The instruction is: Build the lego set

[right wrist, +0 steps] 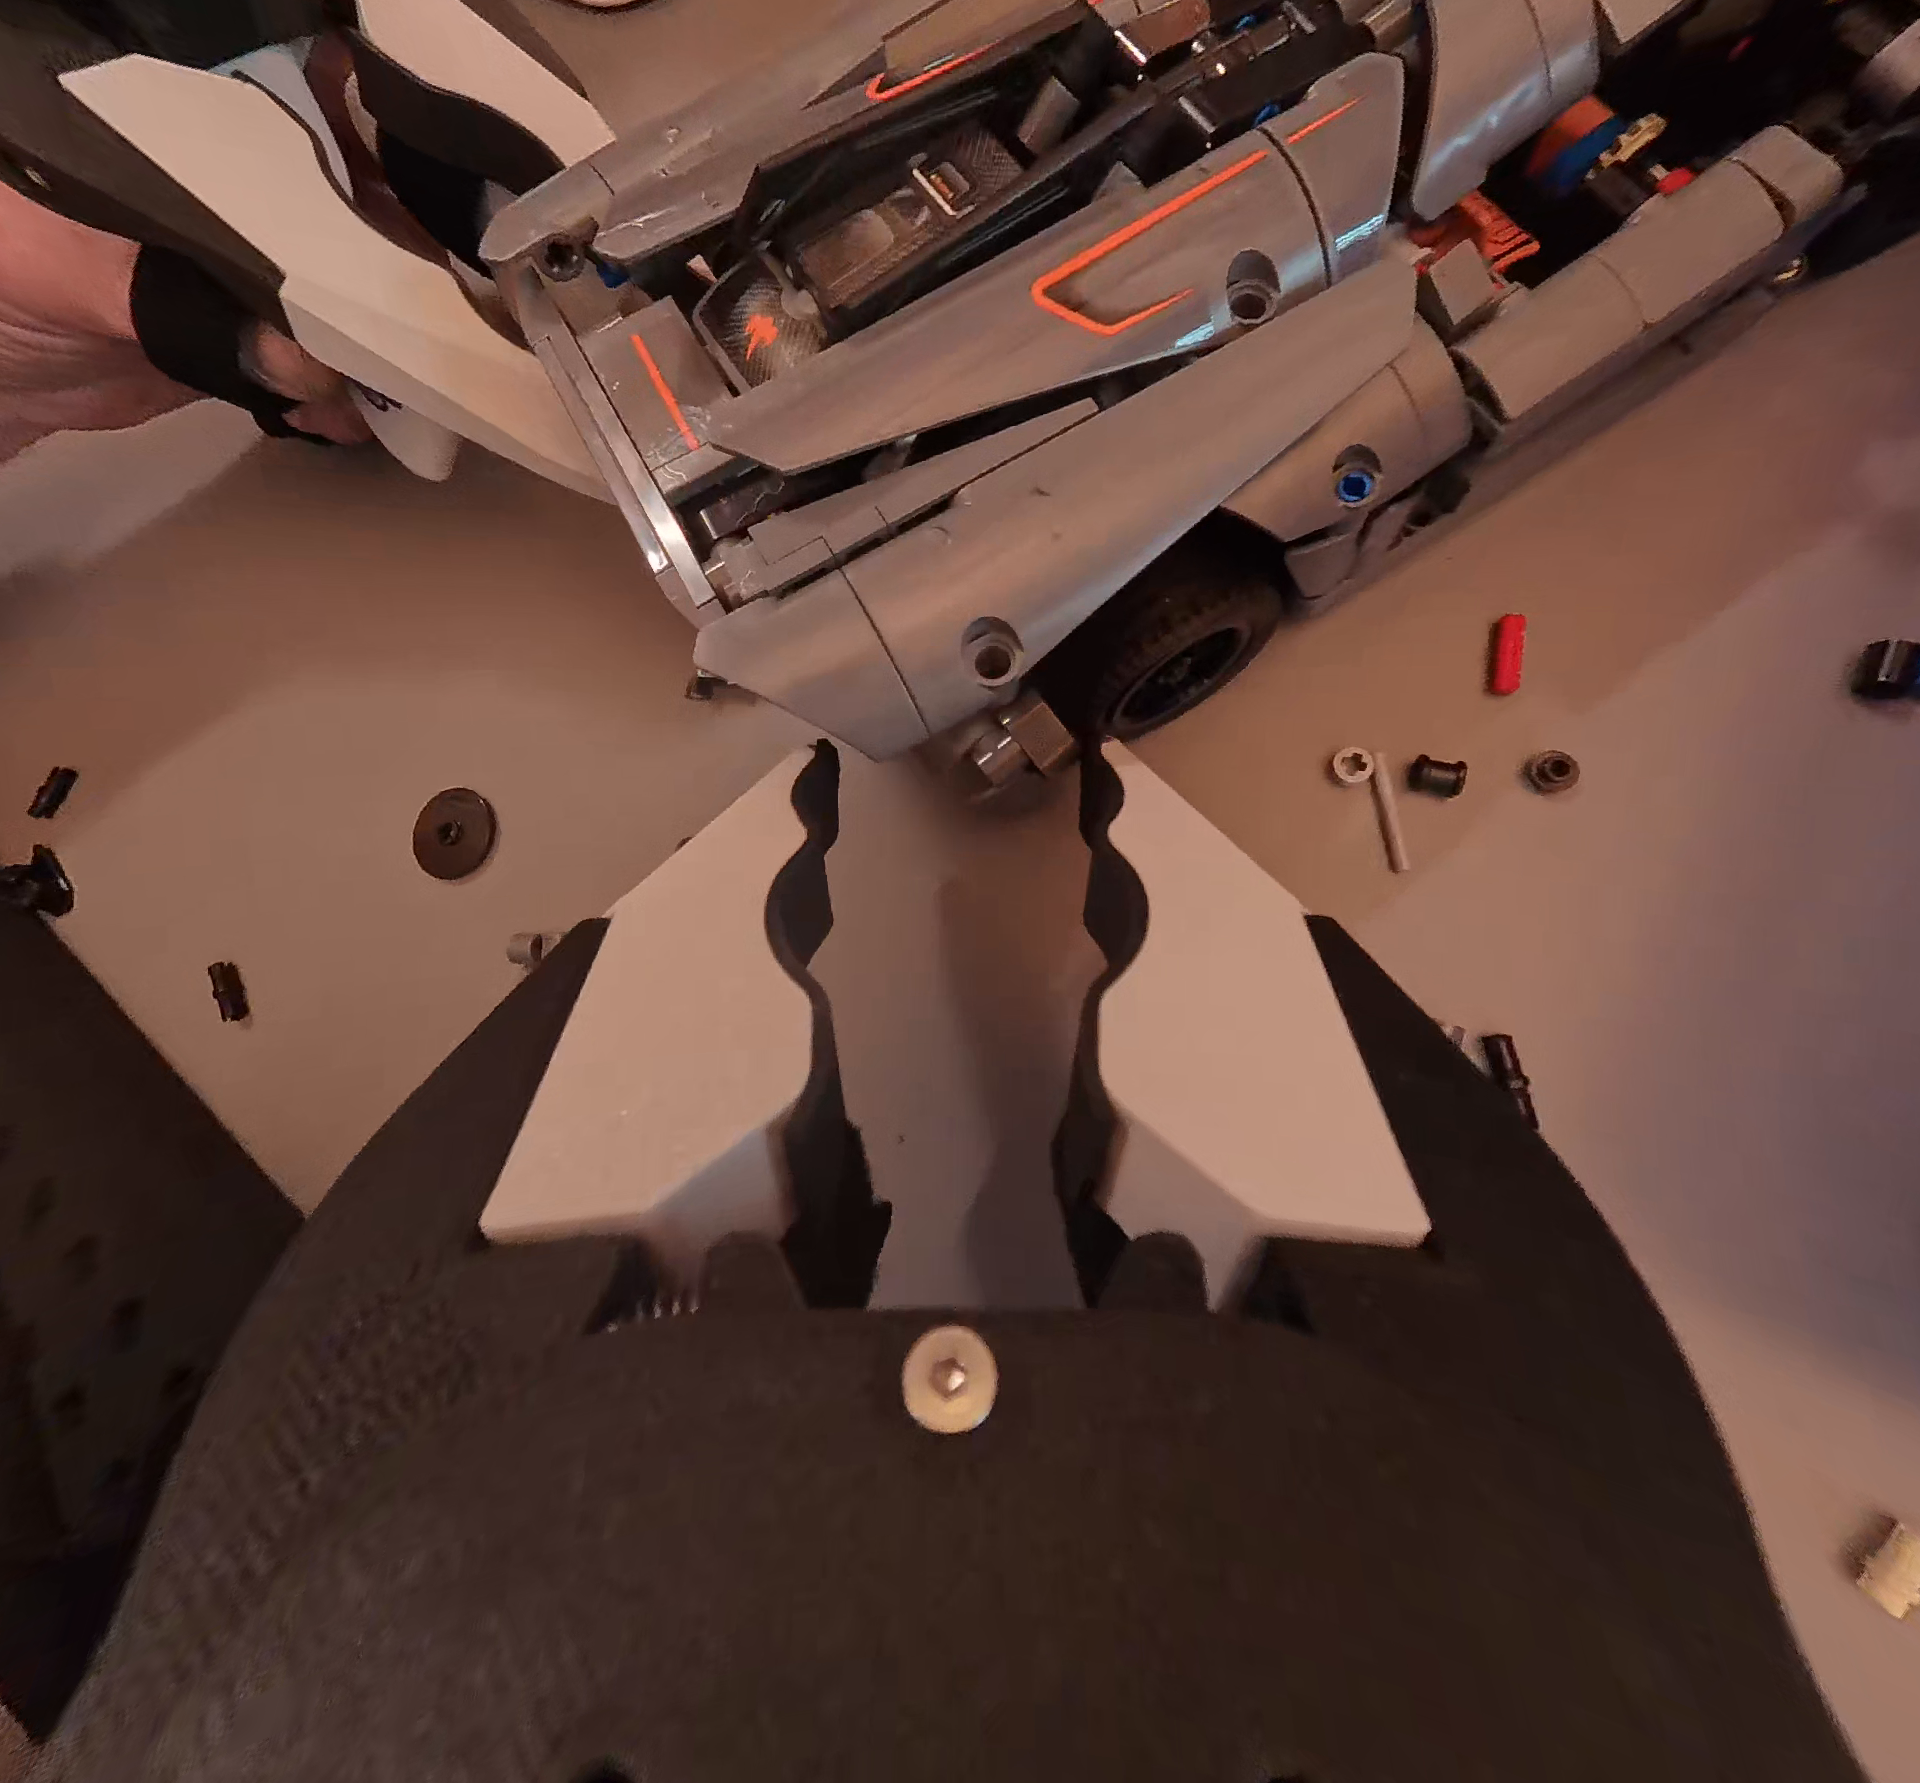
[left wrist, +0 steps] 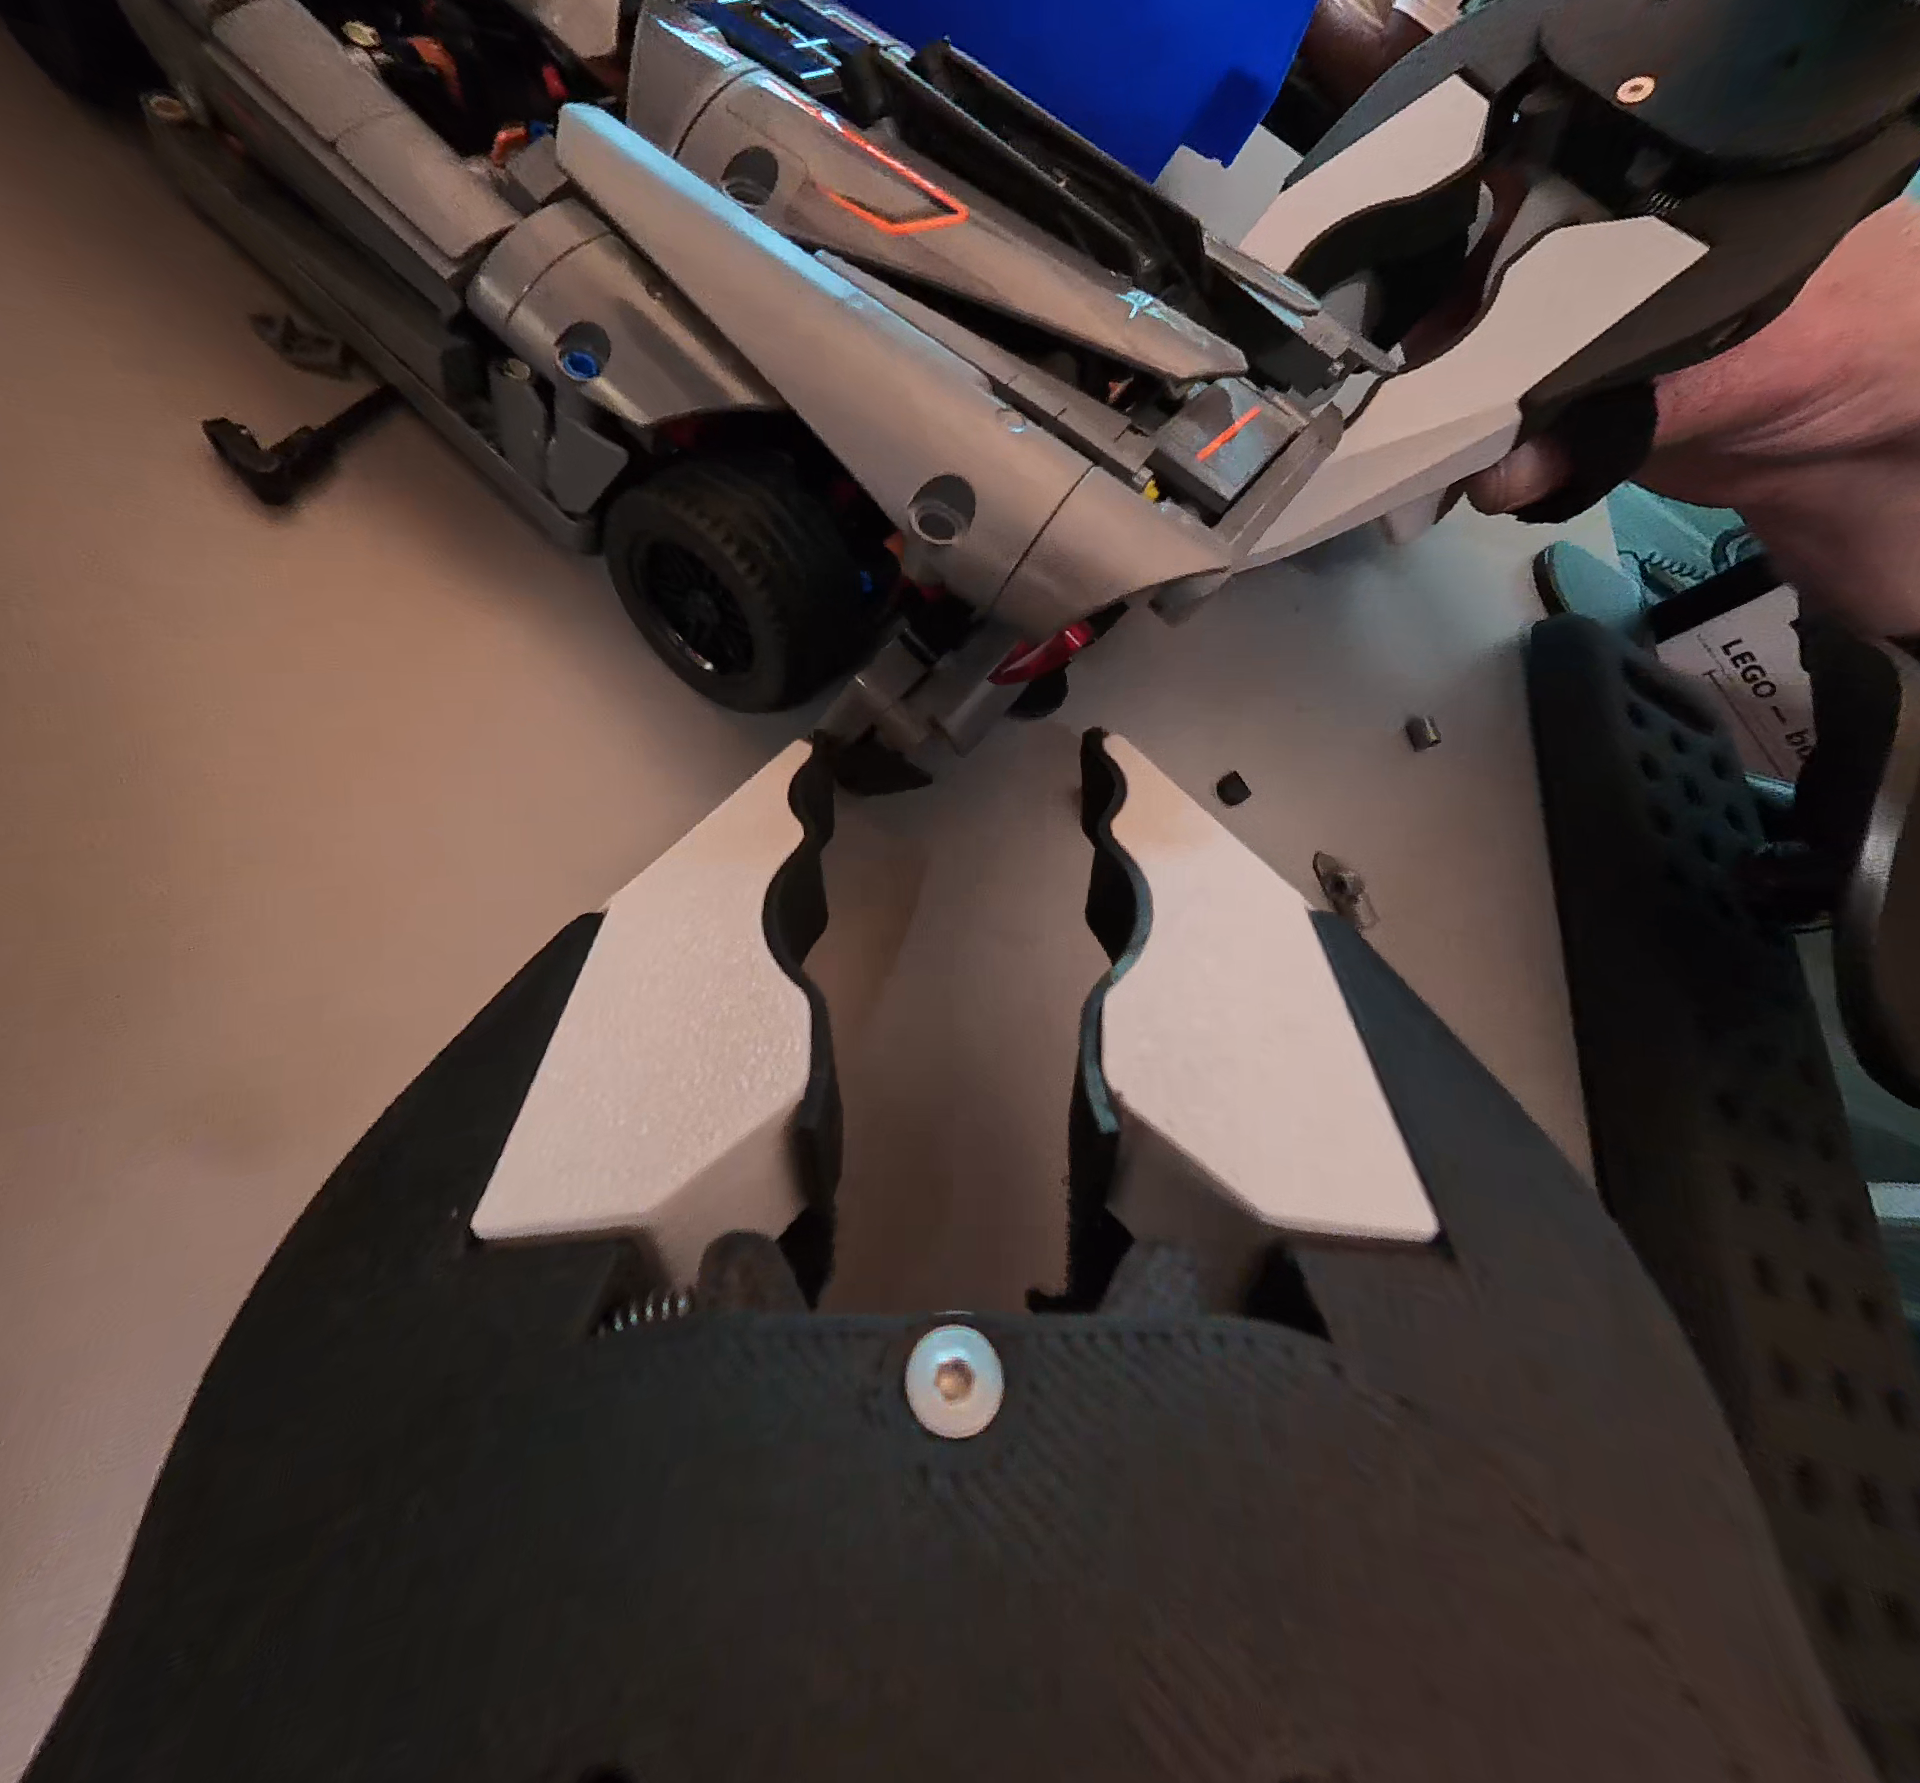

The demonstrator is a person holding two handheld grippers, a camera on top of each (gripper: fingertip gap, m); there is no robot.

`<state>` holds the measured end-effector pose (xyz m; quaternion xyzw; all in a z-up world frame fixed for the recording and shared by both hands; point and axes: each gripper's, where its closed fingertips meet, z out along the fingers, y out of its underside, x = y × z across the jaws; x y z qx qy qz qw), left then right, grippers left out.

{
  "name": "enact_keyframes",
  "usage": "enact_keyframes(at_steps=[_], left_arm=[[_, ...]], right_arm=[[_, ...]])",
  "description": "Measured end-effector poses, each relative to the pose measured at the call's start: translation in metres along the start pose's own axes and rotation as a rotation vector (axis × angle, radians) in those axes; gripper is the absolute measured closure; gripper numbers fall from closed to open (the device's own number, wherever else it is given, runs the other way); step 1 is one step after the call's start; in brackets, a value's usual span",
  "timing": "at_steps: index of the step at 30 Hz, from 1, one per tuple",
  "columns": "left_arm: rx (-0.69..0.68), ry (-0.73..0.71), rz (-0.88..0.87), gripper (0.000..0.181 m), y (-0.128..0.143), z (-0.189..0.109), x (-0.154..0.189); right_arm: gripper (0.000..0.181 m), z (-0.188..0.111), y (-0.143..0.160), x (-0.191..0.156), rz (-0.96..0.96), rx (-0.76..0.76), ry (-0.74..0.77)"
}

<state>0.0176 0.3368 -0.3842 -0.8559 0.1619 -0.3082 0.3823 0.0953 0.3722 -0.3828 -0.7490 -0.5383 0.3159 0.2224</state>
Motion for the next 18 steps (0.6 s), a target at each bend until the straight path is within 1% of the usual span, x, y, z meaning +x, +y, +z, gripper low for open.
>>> enact_keyframes(at_steps=[1,5,7,9,13,16,18], left_arm=[[0.002,-0.011,0.003,0.139,-0.0007,0.0,-0.002],[-0.02,-0.024,0.037,0.143,0.0014,-0.0001,-0.0038],[-0.024,-0.034,0.055,0.148,0.0012,-0.0016,-0.0065],[0.003,-0.036,0.049,0.153,-0.0034,-0.0039,-0.009],[0.016,-0.018,0.05,0.15,-0.0053,-0.005,-0.0064],[-0.009,-0.031,0.073,0.149,-0.0009,-0.0034,-0.0068],[-0.009,-0.044,0.087,0.15,-0.0019,-0.0033,-0.0082]], right_arm=[[0.14,-0.0004,-0.0003,0.0015,-0.007,0.002,0.014],[0.151,0.0024,0.0011,0.0018,-0.037,-0.009,0.052],[0.154,0.0042,0.0035,-0.0031,-0.031,-0.024,0.031],[0.154,0.0041,0.0019,-0.004,-0.027,-0.018,0.037],[0.146,0.0032,0.0048,-0.0048,-0.047,-0.024,0.033],[0.14,0.0035,0.0063,-0.0013,-0.064,-0.031,0.049],[0.144,0.0045,0.0061,0.0031,-0.079,-0.032,0.083]])
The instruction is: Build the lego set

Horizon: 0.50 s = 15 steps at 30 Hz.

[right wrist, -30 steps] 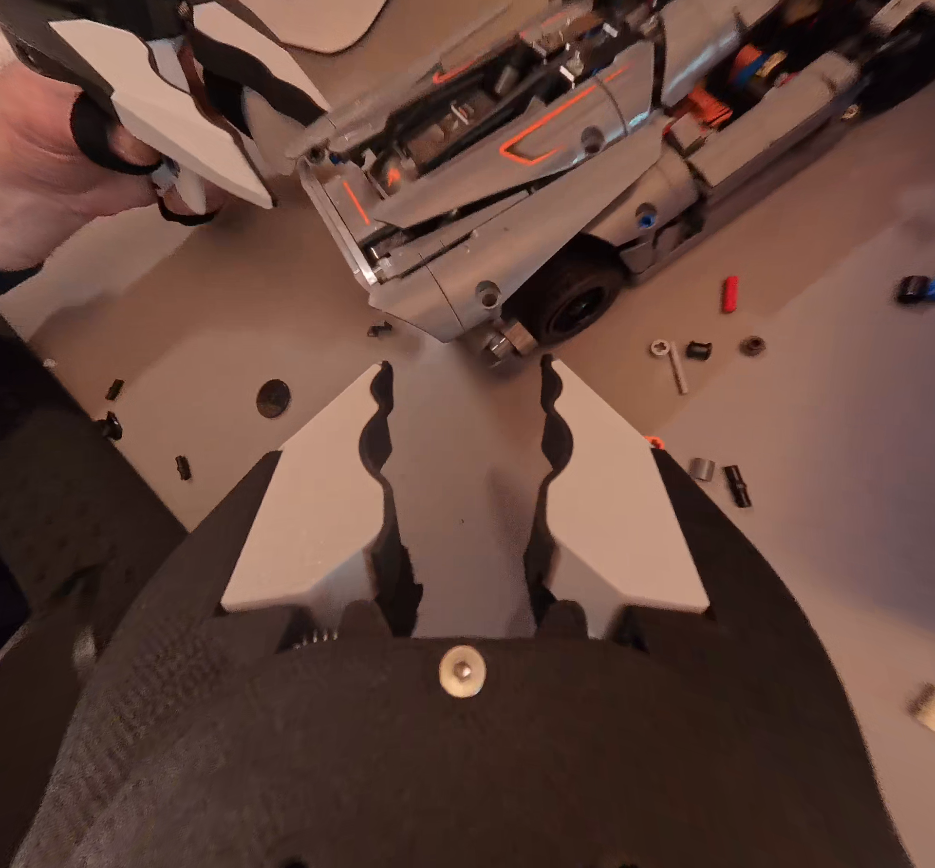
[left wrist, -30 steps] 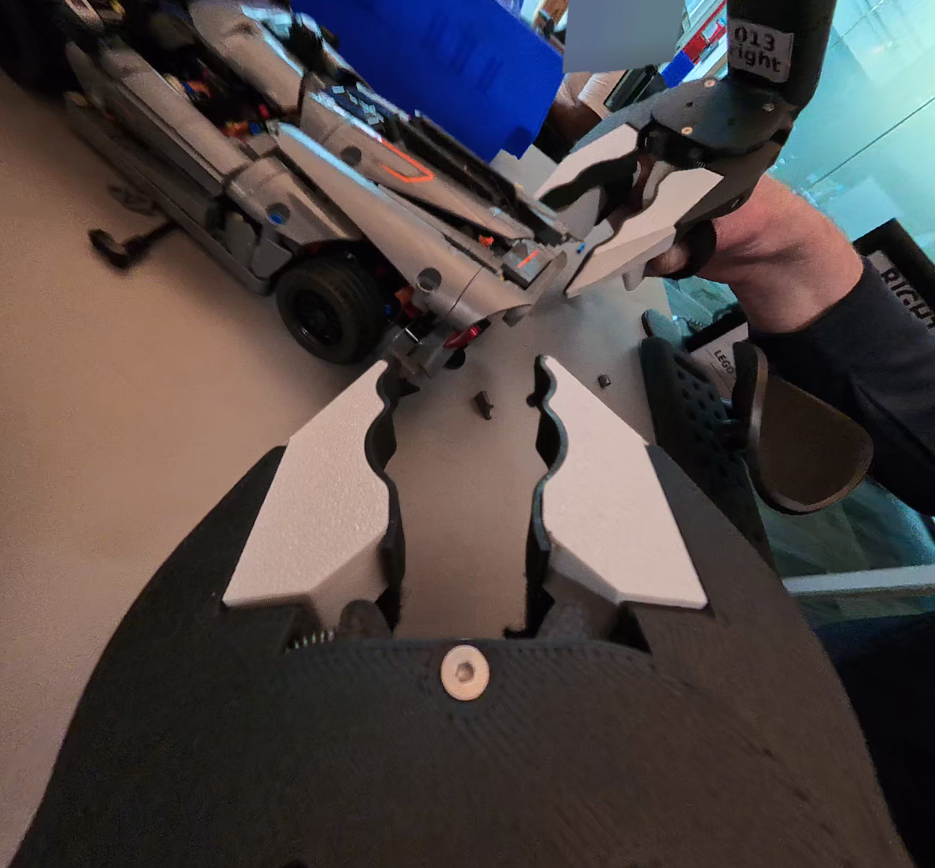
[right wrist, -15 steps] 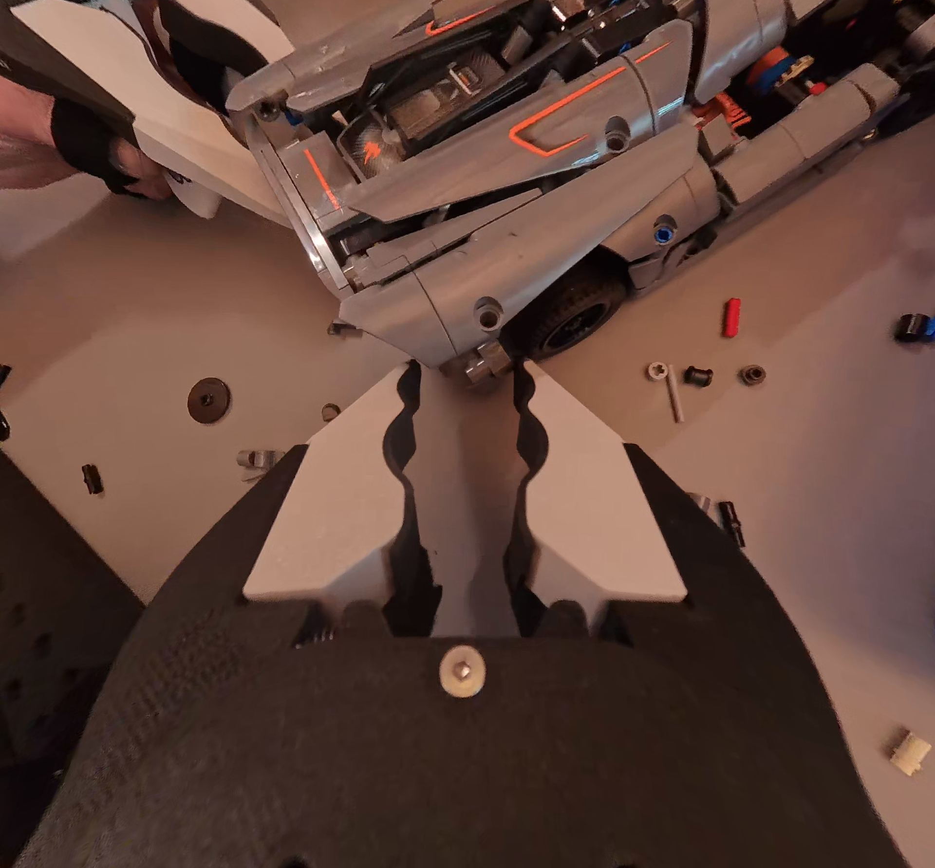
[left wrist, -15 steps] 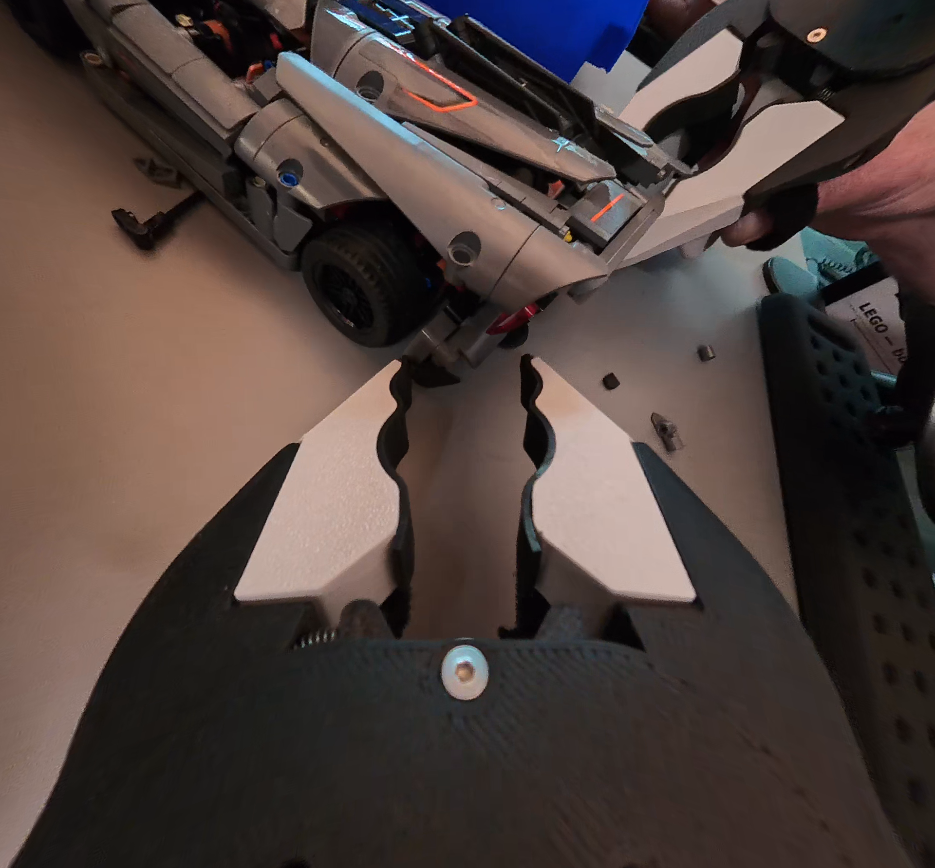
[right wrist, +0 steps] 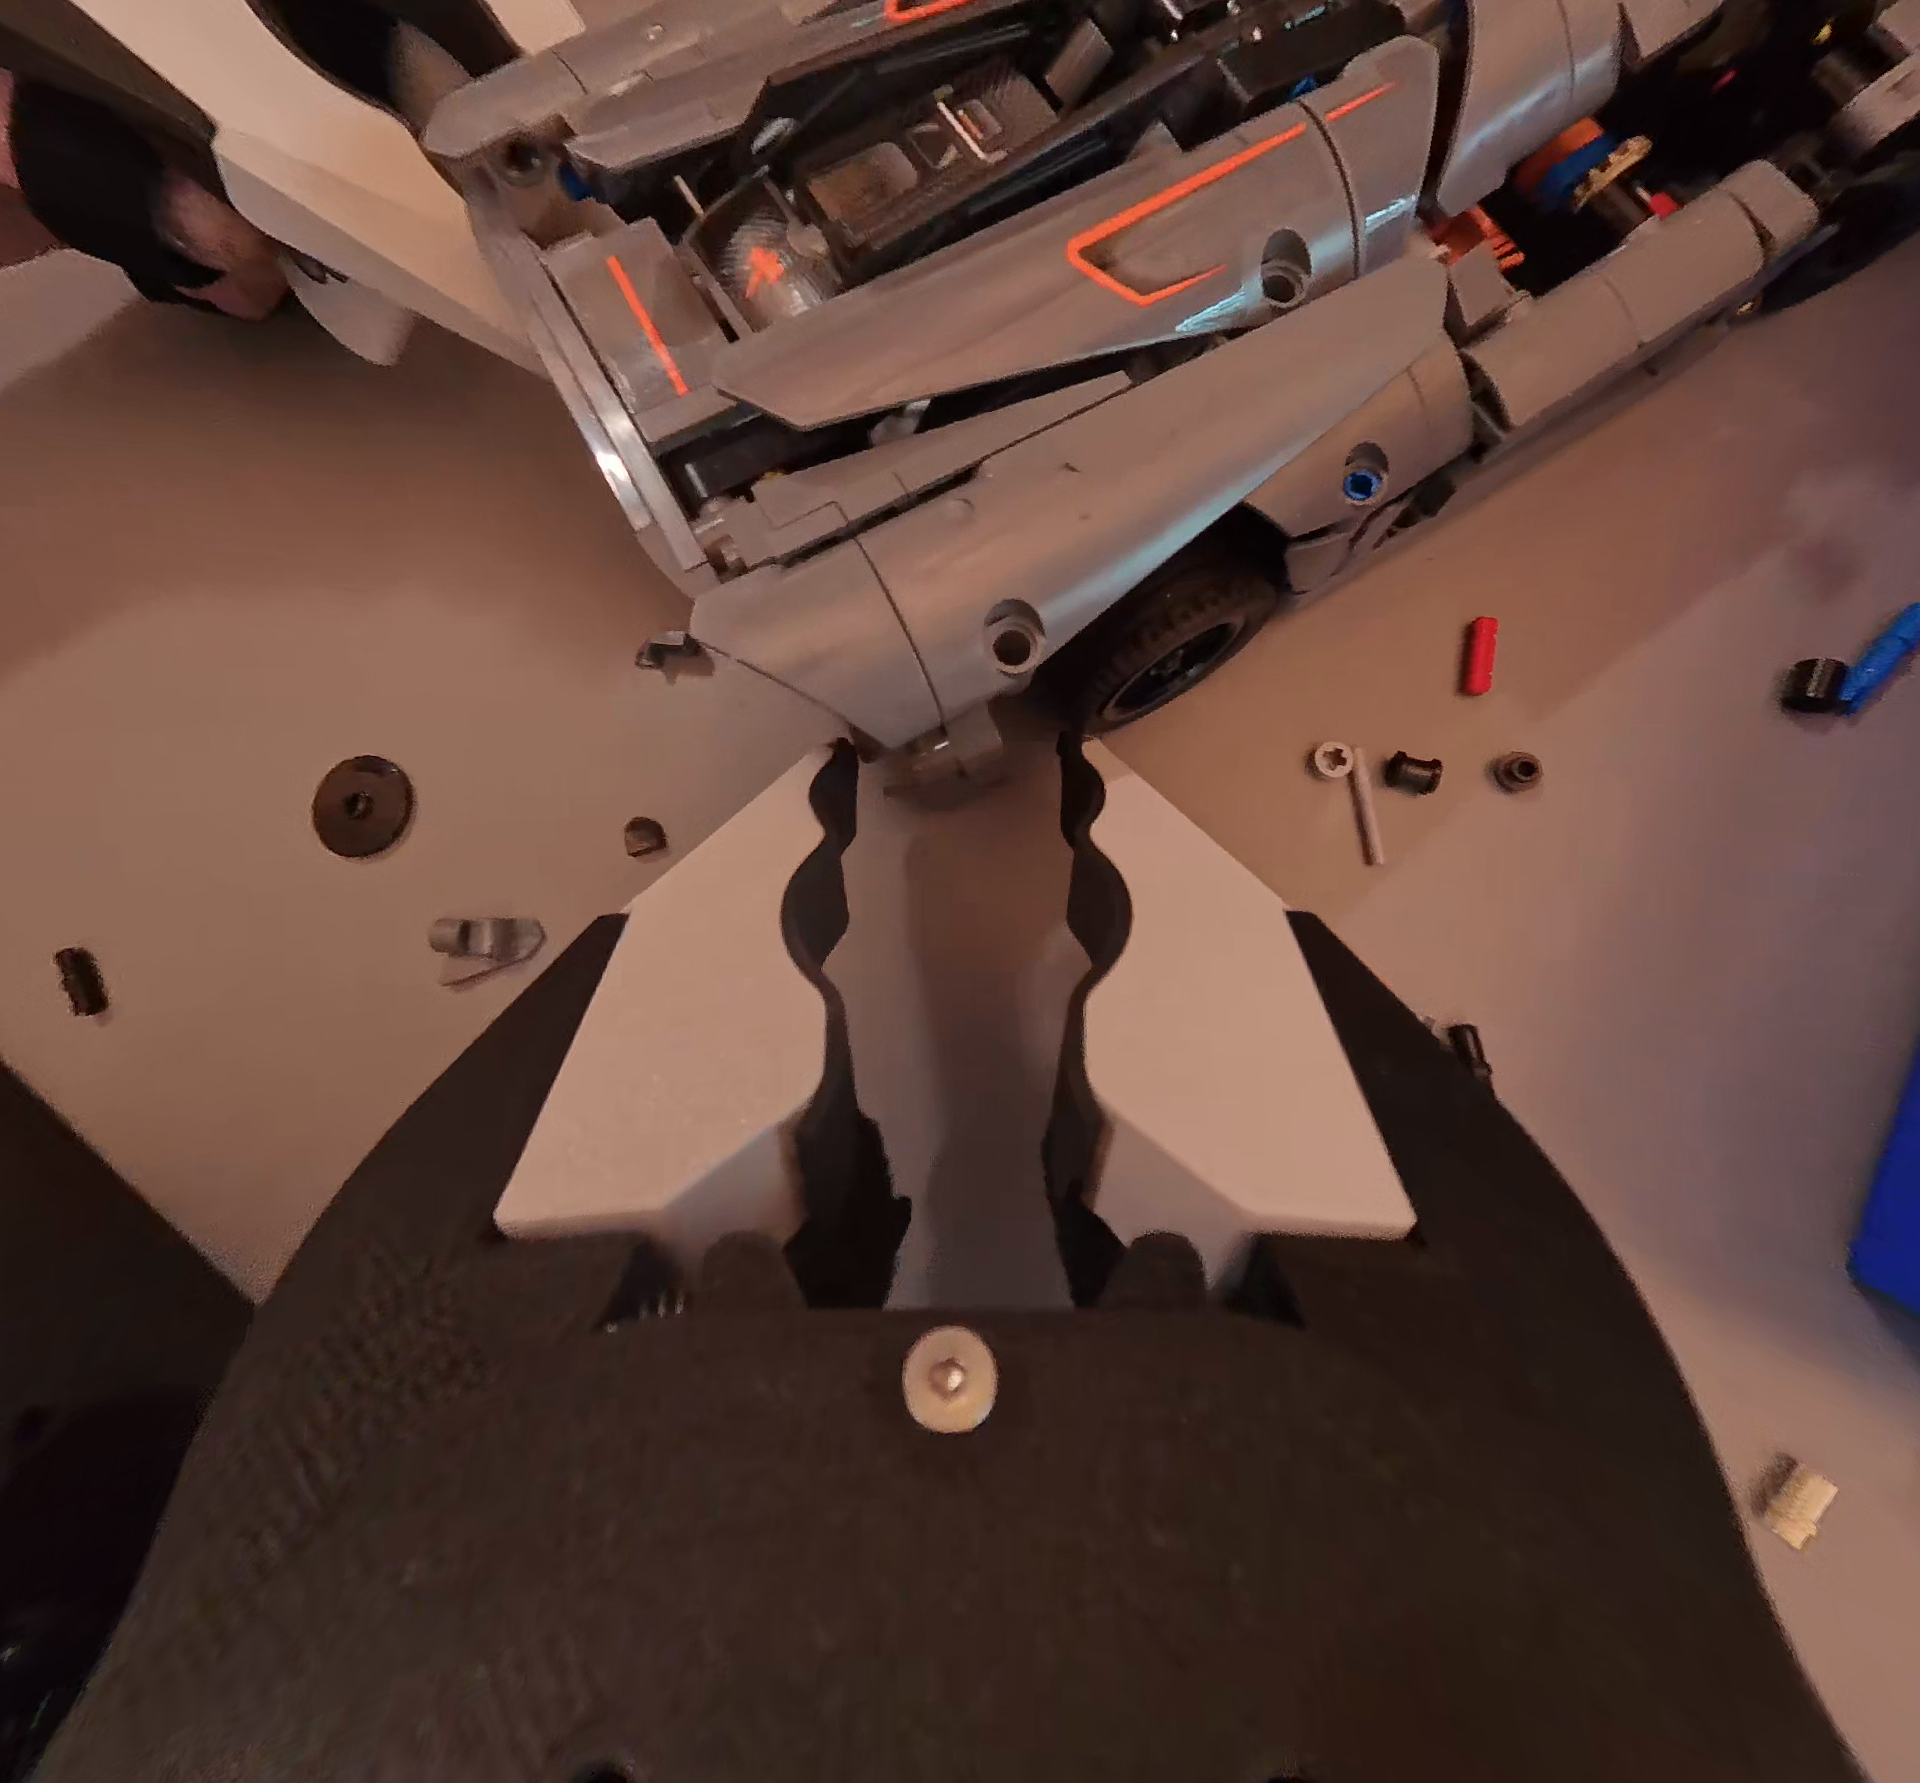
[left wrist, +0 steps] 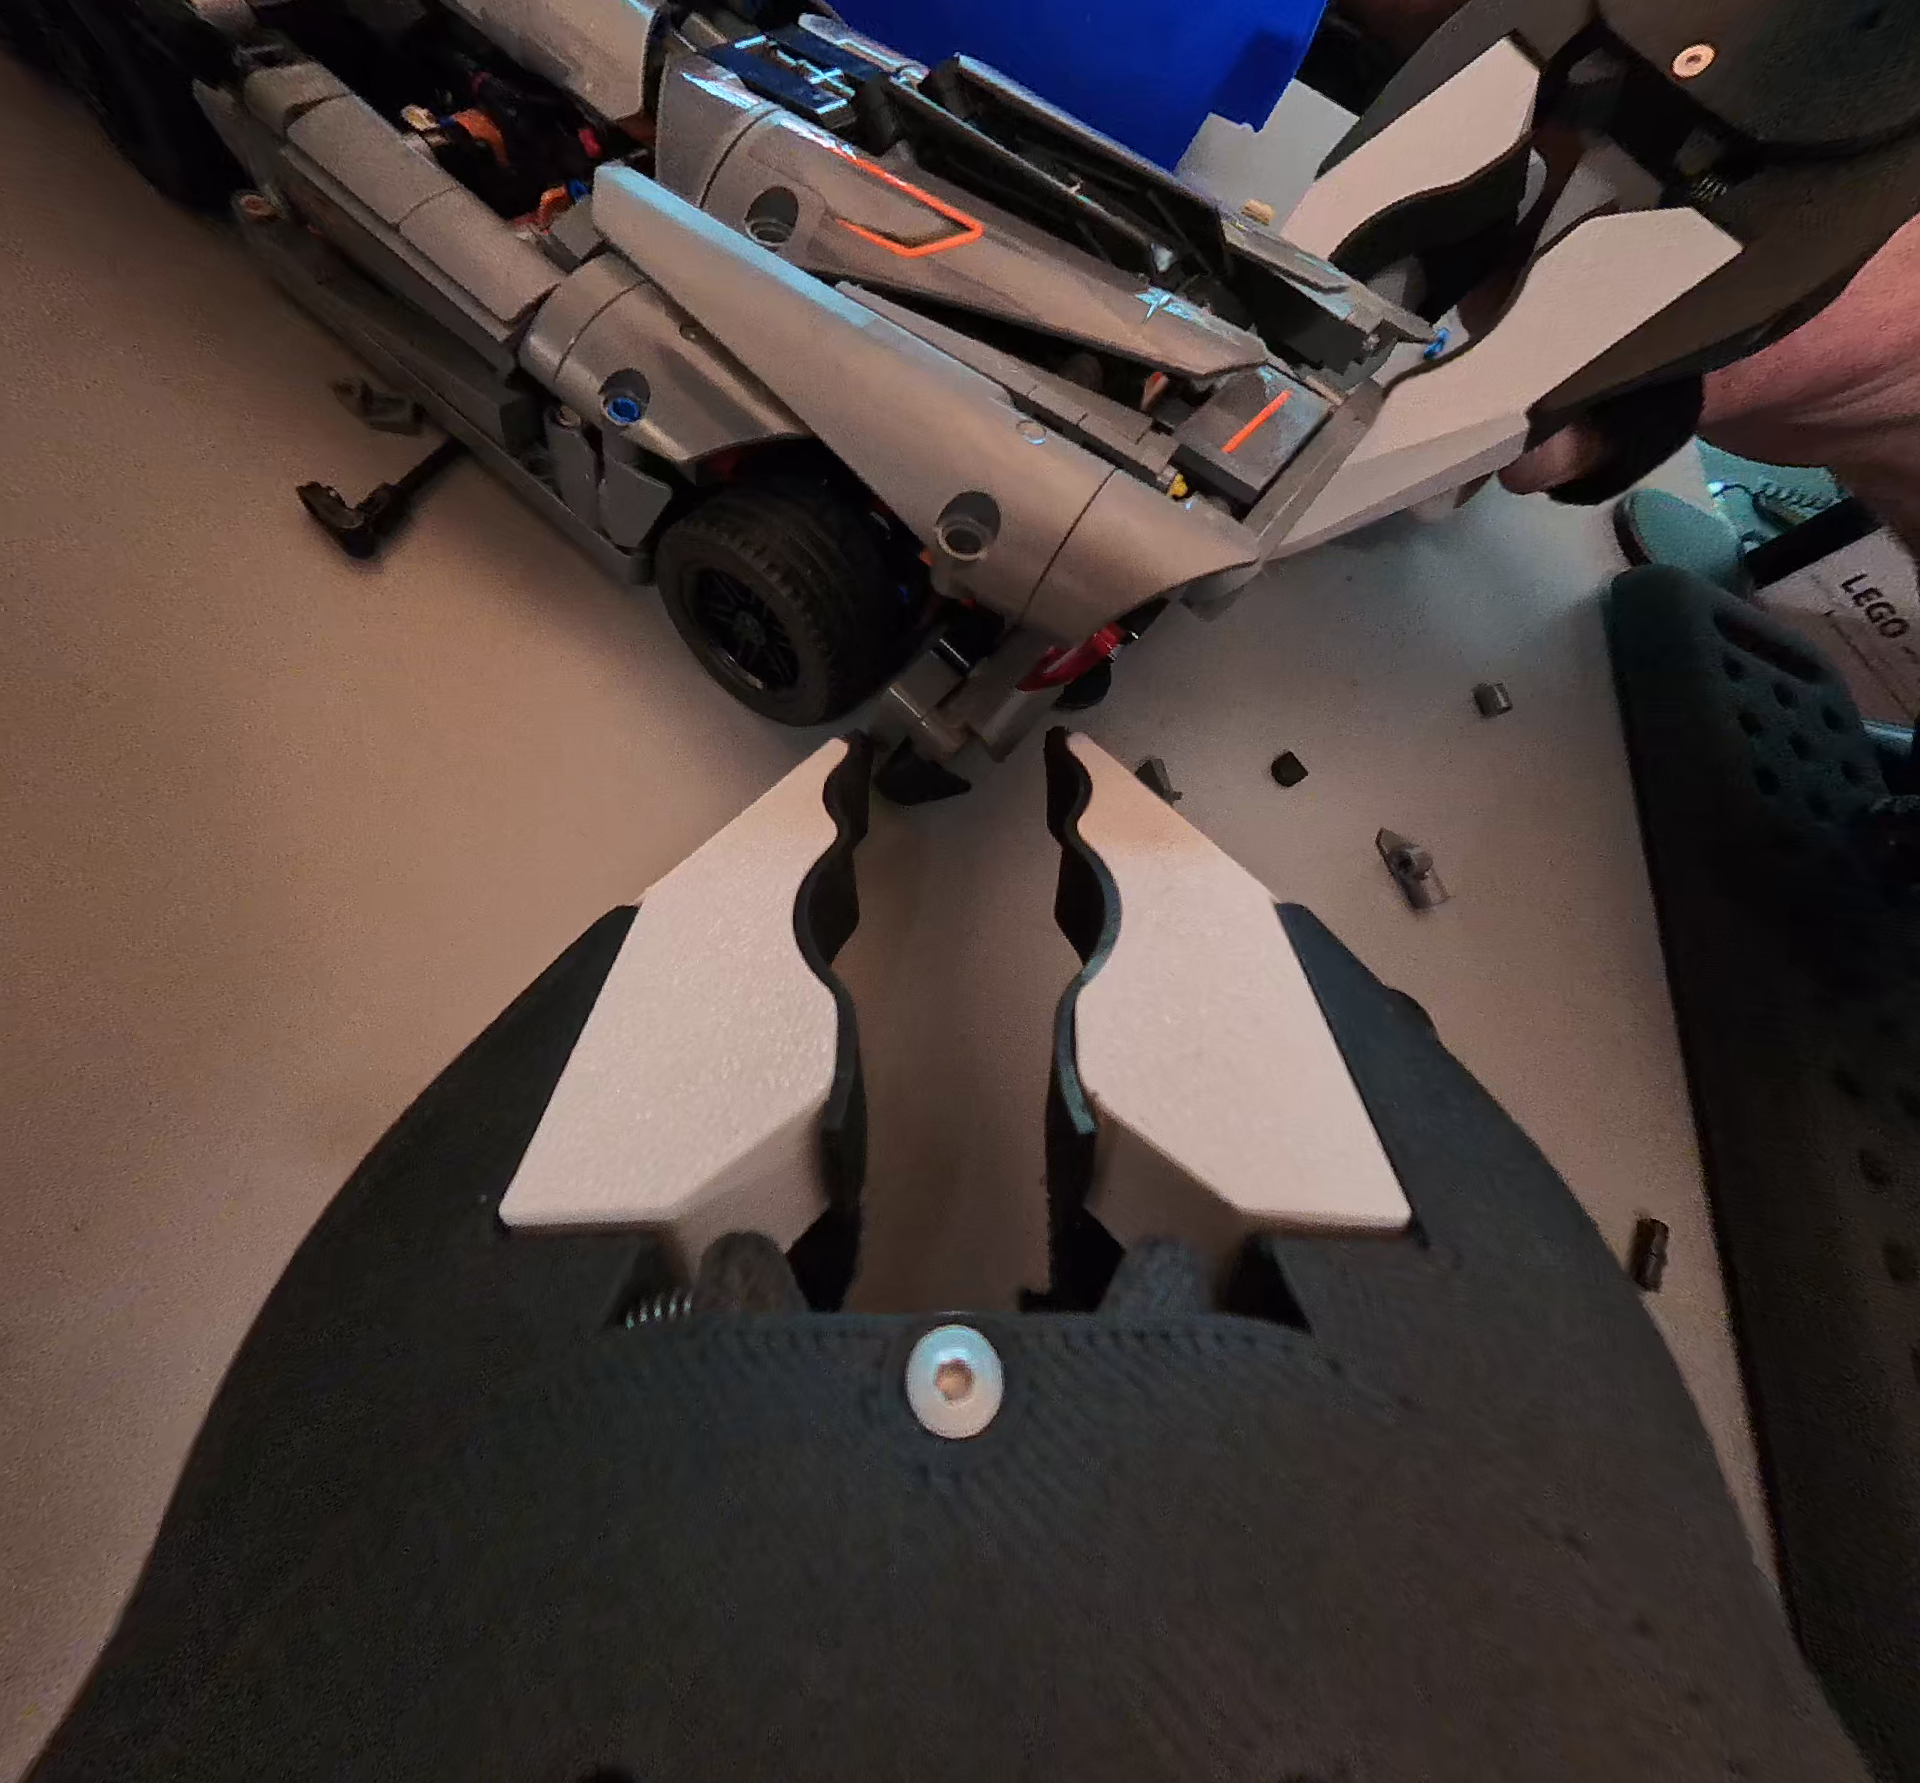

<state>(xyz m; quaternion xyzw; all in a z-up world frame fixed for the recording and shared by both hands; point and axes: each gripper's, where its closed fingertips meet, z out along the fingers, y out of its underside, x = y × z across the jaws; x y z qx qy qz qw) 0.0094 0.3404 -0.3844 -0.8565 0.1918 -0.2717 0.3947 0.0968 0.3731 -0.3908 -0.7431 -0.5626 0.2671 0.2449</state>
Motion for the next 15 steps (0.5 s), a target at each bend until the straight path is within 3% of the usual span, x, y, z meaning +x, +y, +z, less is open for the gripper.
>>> enact_keyframes(at_steps=[10,15], left_arm=[[-0.017,0.001,0.022,0.152,-0.001,0.003,-0.003],[-0.014,0.034,0.022,0.148,-0.002,-0.001,0.0]], right_arm=[[0.156,-0.001,-0.002,0.01,-0.026,0.007,0.009],[0.149,-0.004,0.005,0.01,-0.029,-0.019,0.001]])
